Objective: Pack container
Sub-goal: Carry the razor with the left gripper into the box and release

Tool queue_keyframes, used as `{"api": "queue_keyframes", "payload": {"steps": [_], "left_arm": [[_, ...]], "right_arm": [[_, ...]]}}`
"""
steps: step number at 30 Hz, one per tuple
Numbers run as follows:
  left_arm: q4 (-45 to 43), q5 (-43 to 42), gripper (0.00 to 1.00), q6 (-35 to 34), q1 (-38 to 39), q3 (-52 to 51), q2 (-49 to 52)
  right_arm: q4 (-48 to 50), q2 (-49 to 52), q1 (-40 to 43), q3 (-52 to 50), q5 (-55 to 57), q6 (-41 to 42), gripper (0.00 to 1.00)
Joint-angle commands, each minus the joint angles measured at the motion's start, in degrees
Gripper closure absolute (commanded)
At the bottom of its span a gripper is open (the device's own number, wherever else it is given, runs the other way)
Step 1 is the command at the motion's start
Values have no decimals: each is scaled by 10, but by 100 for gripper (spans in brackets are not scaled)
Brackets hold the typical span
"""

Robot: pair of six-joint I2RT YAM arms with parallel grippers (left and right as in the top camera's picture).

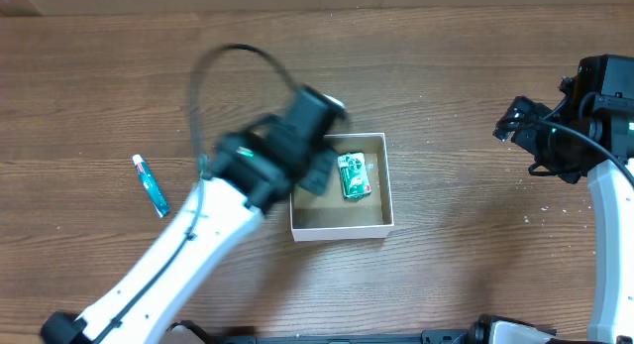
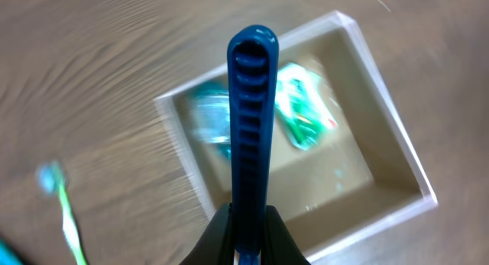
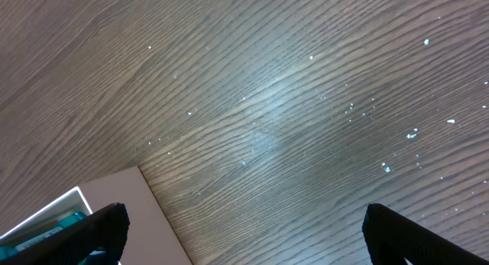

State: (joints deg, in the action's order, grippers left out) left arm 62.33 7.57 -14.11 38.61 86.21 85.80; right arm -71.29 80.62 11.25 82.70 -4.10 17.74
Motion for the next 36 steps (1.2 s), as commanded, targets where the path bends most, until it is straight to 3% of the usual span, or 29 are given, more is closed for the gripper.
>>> {"api": "queue_keyframes", "payload": {"steps": [1, 7, 12, 14, 16, 20, 25, 30, 31, 33, 34, 36], "left_arm": [[-10, 29, 96, 101, 65, 1, 54], [-7, 0, 96, 104, 83, 1, 189], [5, 5, 91, 231, 83, 1, 256], [-6, 5, 83, 266, 82, 1, 257], [-11, 3, 69, 270, 82, 1, 257], [0, 4, 55, 269, 83, 2, 257], [81, 19, 53, 186, 89, 58, 215], [117, 21, 44, 132, 86, 84, 69], [131, 28, 36, 110, 71, 84, 38], [156, 57, 32, 71, 27, 84, -1], [166, 66, 20, 54, -8, 84, -15], [177, 63, 18, 27, -113, 83, -23]], "right_arm": [[3, -1, 0, -4, -1, -6, 0], [2, -1, 0, -4, -1, -9, 0], [2, -1, 0, -4, -1, -9, 0], [2, -1, 0, -4, -1, -9, 0], [2, -1, 0, -4, -1, -9, 0], [2, -1, 0, -4, -1, -9, 0], [1, -1, 0, -4, -1, -9, 0], [1, -1, 0, -4, 0, -13, 0], [1, -1, 0, -4, 0, -14, 0], [3, -1, 0, -4, 0, -15, 0], [3, -1, 0, -4, 0, -15, 0], [3, -1, 0, -4, 0, -15, 0]]}}
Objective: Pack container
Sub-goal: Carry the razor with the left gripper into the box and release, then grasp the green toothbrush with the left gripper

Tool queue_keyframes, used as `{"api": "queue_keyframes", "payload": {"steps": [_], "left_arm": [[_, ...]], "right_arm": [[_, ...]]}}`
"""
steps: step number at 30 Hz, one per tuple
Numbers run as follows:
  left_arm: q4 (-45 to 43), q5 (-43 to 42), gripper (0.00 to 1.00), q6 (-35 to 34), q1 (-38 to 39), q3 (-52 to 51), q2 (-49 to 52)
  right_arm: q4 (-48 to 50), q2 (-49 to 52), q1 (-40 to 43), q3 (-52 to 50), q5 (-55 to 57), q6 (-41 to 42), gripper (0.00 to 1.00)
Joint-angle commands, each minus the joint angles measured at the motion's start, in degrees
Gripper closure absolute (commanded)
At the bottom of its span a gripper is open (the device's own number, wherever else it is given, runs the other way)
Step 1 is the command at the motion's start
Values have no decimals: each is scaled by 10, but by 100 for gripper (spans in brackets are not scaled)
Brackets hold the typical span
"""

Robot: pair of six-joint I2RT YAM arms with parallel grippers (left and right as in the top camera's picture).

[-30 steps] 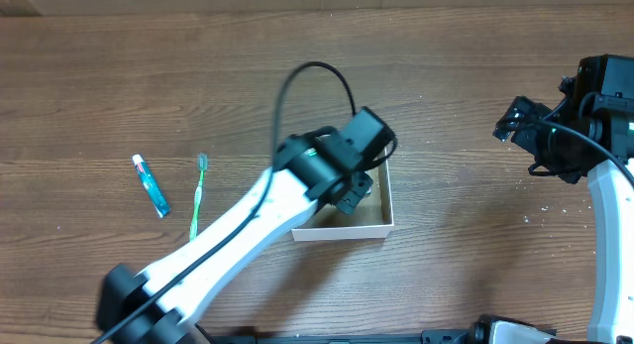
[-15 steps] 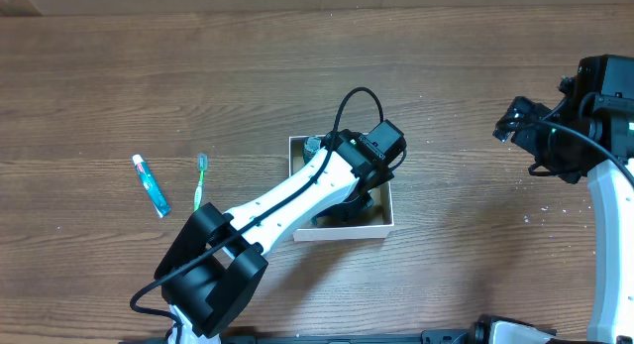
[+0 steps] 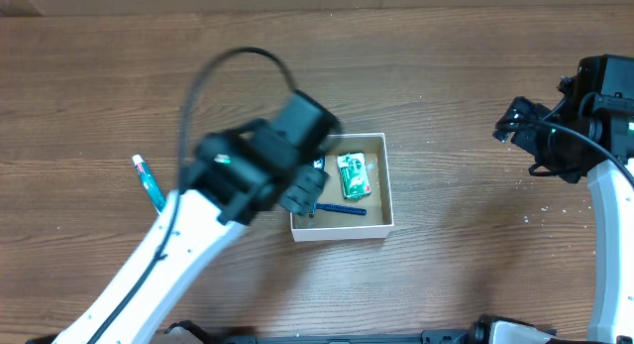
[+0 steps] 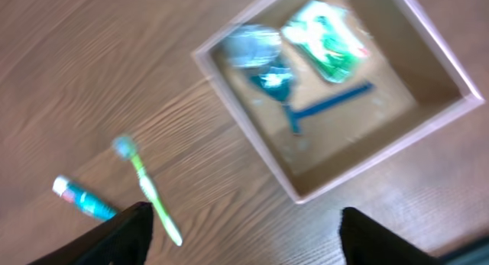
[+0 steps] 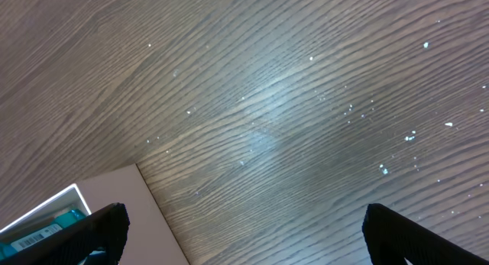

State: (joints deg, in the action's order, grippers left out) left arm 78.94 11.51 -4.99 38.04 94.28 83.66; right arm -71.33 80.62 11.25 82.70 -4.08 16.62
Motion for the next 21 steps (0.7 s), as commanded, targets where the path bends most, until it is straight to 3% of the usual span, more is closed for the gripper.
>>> {"api": "queue_keyframes", "payload": {"steps": [1, 5, 8, 11, 21], "left_arm": [[8, 19, 18, -74, -147, -3, 1], [-50, -54, 14, -71, -287, -80, 12], [-148, -101, 12, -52, -372, -196, 49], [-202, -101, 11, -40, -391, -253, 113], [-238, -100, 12, -37, -391, -258, 266]], "right_arm": [[3, -1, 0, -4, -1, -3, 0], [3, -1, 0, -4, -1, -3, 0], [3, -1, 0, -4, -1, -3, 0], [3, -1, 0, -4, -1, -3, 0], [3, -1, 0, -4, -1, -3, 0]]}}
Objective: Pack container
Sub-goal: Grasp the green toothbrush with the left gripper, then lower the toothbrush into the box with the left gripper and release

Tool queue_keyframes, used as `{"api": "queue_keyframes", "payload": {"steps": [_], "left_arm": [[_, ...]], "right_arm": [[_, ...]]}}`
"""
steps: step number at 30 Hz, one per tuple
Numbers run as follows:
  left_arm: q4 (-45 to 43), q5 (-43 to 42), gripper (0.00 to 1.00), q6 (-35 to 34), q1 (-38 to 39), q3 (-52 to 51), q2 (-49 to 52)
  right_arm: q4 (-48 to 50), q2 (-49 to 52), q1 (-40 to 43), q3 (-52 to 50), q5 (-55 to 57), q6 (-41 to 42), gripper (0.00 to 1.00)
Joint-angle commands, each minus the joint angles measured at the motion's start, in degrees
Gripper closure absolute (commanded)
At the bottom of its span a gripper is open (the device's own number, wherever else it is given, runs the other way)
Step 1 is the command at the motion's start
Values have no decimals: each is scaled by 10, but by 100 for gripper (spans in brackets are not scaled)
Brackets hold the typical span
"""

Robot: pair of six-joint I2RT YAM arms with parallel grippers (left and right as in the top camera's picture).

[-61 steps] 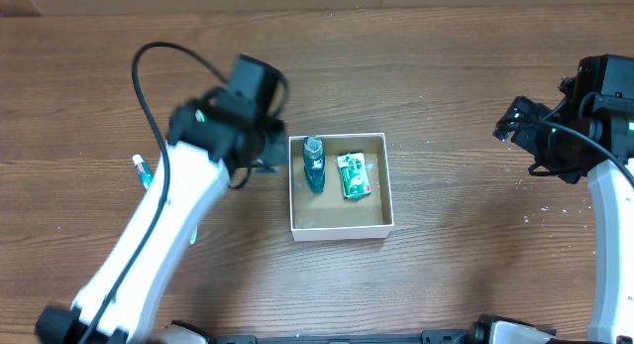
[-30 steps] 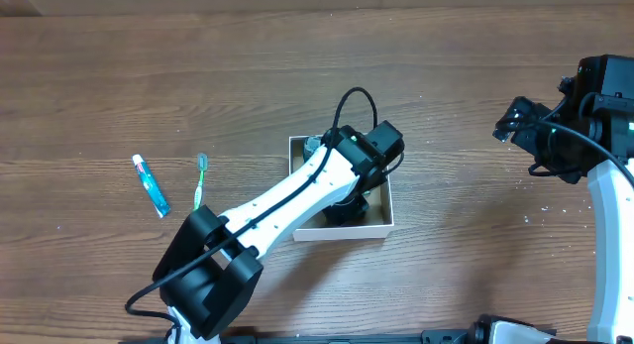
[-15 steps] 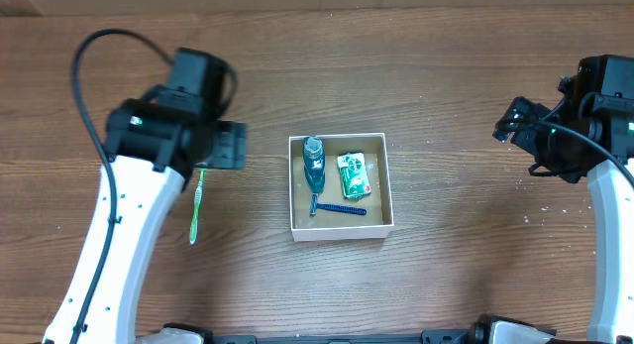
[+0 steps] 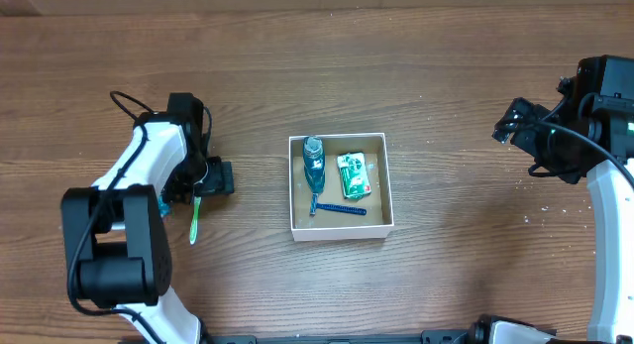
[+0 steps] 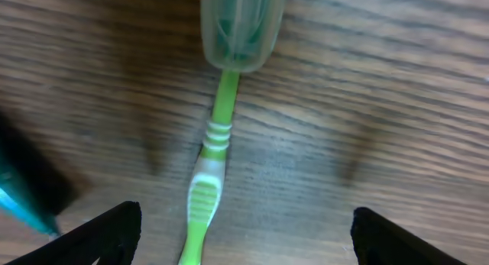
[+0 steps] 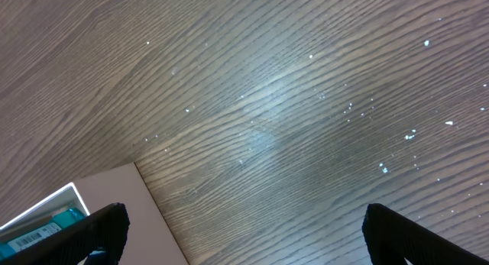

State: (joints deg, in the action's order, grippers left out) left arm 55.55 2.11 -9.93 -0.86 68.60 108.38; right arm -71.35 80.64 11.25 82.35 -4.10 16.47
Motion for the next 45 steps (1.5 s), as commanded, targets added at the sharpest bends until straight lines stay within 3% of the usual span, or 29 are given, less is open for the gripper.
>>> {"api": "queue_keyframes", "payload": {"steps": [1, 3, 9, 13, 17, 22, 25, 29, 34, 39, 45], "left_arm": [[-6, -6, 16, 12, -2, -1, 19], [-20, -7, 23, 12, -2, -2, 20], [-32, -7, 26, 12, -2, -11, 20], [-17, -7, 64, 11, -2, -11, 20], [0, -7, 94, 11, -2, -11, 20], [2, -7, 96, 9, 7, -8, -4], [8, -7, 96, 12, 36, 5, -77], [5, -2, 96, 59, 124, 29, -238], [-32, 30, 96, 165, 298, 29, -365], [-38, 28, 96, 244, 411, 28, -325], [-101, 27, 96, 293, 461, 28, -200]], "right_arm": [[3, -2, 0, 0, -1, -2, 0], [3, -2, 0, 0, -1, -2, 0], [3, -2, 0, 0, -1, -2, 0], [3, -2, 0, 0, -1, -2, 0], [3, -2, 0, 0, -1, -2, 0], [1, -2, 0, 0, -1, -2, 0], [1, -2, 0, 0, -1, -2, 0], [2, -2, 0, 0, -1, -2, 0], [5, -2, 0, 0, 0, -2, 0], [5, -2, 0, 0, -1, -2, 0], [5, -2, 0, 0, -1, -2, 0]]}}
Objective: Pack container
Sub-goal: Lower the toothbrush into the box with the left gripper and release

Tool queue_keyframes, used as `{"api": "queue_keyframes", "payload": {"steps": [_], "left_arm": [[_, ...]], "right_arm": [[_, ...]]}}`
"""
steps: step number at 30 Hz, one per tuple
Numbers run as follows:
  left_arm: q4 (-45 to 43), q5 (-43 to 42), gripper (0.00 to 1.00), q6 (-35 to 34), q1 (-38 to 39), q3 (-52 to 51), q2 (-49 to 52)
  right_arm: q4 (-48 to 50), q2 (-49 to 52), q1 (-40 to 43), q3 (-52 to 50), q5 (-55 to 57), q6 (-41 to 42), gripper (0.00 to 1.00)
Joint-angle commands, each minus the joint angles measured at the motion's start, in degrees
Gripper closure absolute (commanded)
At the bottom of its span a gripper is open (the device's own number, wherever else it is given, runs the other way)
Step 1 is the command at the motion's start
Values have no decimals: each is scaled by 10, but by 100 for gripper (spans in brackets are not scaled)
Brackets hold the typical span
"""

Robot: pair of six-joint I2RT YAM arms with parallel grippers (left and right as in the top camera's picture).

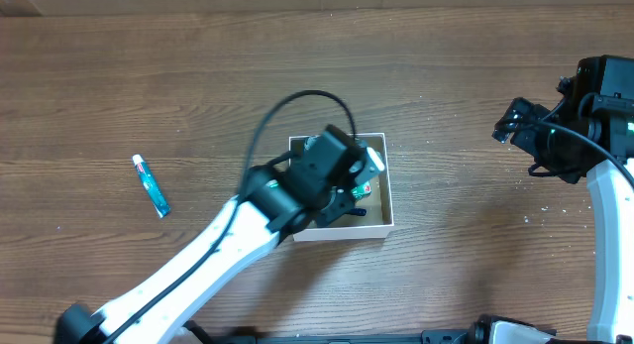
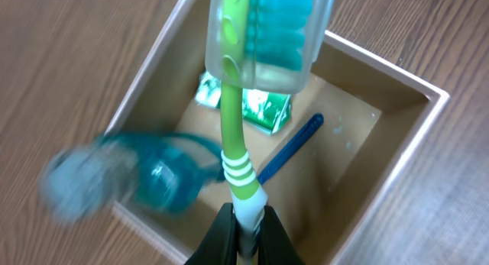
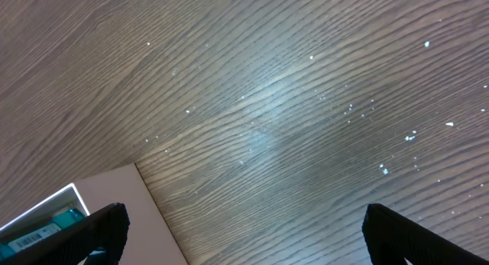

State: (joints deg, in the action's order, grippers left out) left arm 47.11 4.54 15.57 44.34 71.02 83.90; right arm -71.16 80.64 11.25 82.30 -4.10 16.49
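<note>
My left gripper [image 2: 243,236] is shut on the handle of a green toothbrush [image 2: 233,127] with a clear cap over its bristles, held above the white box [image 1: 387,207]. Inside the box lie a green packet [image 2: 252,106], a blue razor [image 2: 289,147] and a blurred blue bottle [image 2: 145,179]. In the overhead view the left arm covers most of the box. A small toothpaste tube [image 1: 151,184] lies on the table at the left. My right gripper [image 3: 243,223] hangs open over bare wood, far right of the box.
The wooden table [image 1: 466,106] surrounds the box. The box's corner [image 3: 46,219] shows at the lower left of the right wrist view. The right arm [image 1: 580,126] stands at the table's right edge.
My left gripper was open over the green toothbrush on the table at the left. Now it is shut on that toothbrush above the box. The right arm has not moved.
My left gripper first held the blue razor over the box. Then the razor lay in the box and the gripper was open beside it. Then it stood open over the toothbrush at the left, and now holds the toothbrush above the box.
</note>
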Motion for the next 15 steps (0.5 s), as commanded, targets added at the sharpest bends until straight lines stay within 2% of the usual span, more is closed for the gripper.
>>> {"api": "queue_keyframes", "payload": {"steps": [1, 9, 10, 11, 13, 14, 15], "left_arm": [[-24, 3, 96, 38, 9, 4, 64], [21, -16, 96, 35, 9, 4, 165], [21, -16, 92, 35, 9, 4, 168], [19, -16, 70, 35, 9, 4, 169], [9, -13, 62, 35, 9, 4, 169], [7, -9, 51, 35, 9, 7, 168], [11, -1, 47, 31, 9, 18, 165]], "right_arm": [[3, -2, 0, 0, -1, -2, 0], [3, -2, 0, 0, -1, -2, 0], [3, -2, 0, 0, -1, -2, 0], [3, -2, 0, 0, -1, -2, 0], [3, -2, 0, 0, -1, -2, 0], [3, -2, 0, 0, -1, -2, 0], [3, -2, 0, 0, -1, -2, 0]]}}
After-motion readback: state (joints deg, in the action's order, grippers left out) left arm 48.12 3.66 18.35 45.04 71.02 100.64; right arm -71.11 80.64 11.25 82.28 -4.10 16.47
